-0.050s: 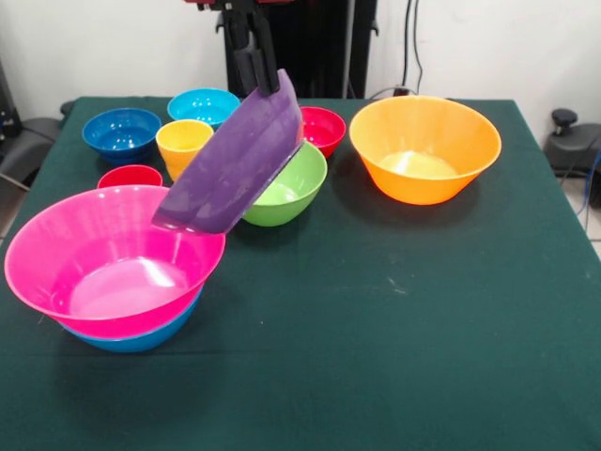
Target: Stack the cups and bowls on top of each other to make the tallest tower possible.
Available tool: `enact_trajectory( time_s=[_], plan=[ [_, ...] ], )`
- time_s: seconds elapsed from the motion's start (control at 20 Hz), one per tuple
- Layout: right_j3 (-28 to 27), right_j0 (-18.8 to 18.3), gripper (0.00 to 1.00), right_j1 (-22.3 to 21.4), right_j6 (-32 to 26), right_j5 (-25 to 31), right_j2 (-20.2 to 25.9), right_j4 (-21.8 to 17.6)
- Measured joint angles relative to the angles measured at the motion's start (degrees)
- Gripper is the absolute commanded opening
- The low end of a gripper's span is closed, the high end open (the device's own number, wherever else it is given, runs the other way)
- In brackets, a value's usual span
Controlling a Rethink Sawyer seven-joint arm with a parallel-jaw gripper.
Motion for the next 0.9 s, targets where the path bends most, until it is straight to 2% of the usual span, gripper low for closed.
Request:
enact_trajectory(
  time_s=[0.9],
  plan=[
    [-0.8, -6.29, 0.0, 2.58, -0.09, 3.21, 7.36, -4.24]
  ],
)
